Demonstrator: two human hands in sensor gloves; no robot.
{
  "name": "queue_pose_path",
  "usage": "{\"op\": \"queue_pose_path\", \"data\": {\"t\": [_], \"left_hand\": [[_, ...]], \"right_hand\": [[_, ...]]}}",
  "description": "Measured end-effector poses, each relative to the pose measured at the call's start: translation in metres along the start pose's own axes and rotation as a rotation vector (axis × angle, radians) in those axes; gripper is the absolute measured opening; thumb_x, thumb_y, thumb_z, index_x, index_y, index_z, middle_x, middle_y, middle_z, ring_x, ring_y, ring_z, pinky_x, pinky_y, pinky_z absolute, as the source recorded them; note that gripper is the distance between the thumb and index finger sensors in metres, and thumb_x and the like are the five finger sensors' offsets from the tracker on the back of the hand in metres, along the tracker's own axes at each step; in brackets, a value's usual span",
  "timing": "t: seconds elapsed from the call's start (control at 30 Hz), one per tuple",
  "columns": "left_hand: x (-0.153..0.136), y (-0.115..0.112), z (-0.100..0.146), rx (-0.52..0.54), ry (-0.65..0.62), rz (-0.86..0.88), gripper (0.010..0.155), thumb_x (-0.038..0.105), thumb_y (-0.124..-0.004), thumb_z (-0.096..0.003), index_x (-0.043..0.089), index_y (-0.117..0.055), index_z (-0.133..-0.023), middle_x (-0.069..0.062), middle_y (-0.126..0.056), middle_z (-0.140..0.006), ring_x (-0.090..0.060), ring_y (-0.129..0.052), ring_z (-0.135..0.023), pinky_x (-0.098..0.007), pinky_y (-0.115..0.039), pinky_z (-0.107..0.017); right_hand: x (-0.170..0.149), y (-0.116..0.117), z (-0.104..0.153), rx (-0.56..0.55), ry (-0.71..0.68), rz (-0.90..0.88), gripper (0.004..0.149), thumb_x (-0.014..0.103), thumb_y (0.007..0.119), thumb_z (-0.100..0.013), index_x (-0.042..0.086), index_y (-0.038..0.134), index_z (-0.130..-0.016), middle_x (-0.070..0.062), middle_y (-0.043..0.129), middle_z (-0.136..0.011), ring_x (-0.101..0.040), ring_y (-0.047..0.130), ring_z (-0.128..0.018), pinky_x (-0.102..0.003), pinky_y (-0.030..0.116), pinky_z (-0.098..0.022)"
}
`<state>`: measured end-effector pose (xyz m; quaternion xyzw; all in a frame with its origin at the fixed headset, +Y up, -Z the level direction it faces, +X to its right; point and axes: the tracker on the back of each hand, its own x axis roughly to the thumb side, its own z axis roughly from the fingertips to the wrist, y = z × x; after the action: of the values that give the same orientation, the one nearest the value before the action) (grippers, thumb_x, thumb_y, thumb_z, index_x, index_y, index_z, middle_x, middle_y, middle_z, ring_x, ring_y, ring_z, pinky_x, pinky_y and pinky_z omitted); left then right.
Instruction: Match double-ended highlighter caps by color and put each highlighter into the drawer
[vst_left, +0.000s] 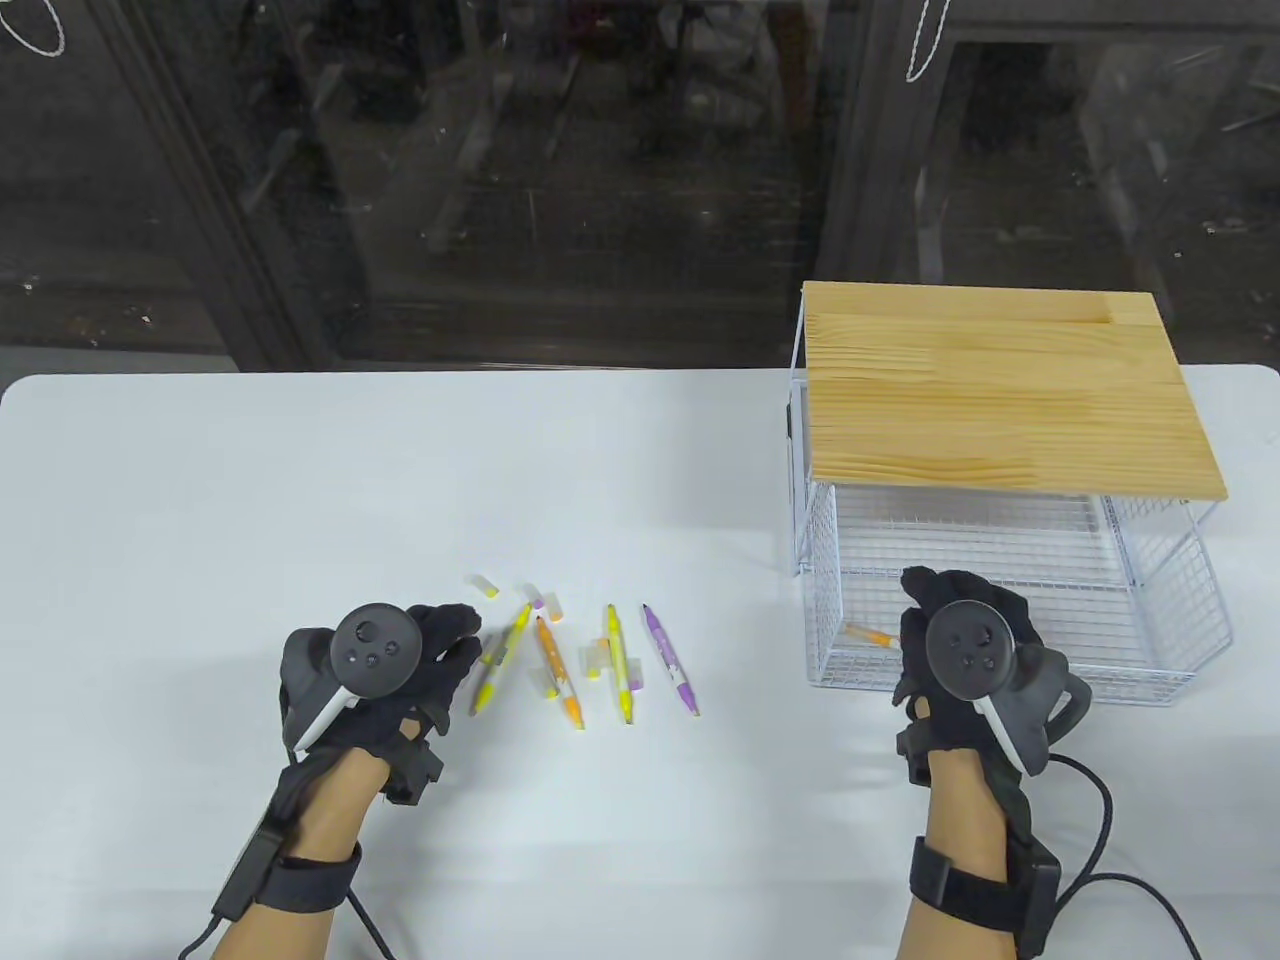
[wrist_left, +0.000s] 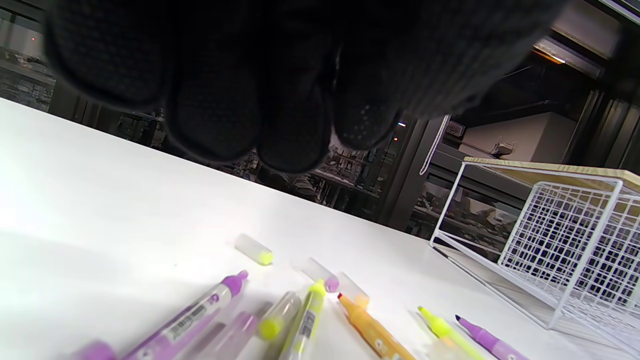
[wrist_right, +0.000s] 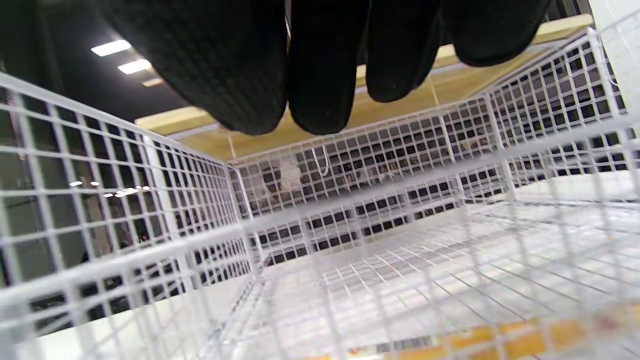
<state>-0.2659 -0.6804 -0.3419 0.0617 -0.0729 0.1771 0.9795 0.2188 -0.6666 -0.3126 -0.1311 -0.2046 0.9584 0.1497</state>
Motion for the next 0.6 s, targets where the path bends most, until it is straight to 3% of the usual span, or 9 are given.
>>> {"op": "queue_pose_path", "data": {"t": [0.23,0.6], "left_hand": [[-0.002,0.002,0.0,0.007,0.008,0.01,0.049,0.046,-0.083,-0.0391,0.027,-0.093,-0.083,-0.003,-0.103,-0.08,-0.037,-0.099,-0.065,-0.057,-0.083,-0.045],[-0.006,0.006,0.0,0.016,0.023,0.021,0.048,0.045,-0.083,-0.0391,0.027,-0.094,-0.082,-0.004,-0.104,-0.078,-0.037,-0.1,-0.063,-0.057,-0.084,-0.044]], "right_hand": [[0.023,-0.014,0.01,-0.121,-0.096,-0.075,0.048,0.041,0.087,-0.044,0.03,0.084,-0.09,0.001,0.092,-0.087,-0.03,0.085,-0.08,-0.051,0.068,-0.063],[0.057,-0.031,0.03,-0.215,-0.254,-0.136,0.046,0.048,0.083,-0.045,0.028,0.09,-0.085,-0.001,0.098,-0.079,-0.028,0.098,-0.065,-0.045,0.079,-0.054]]}}
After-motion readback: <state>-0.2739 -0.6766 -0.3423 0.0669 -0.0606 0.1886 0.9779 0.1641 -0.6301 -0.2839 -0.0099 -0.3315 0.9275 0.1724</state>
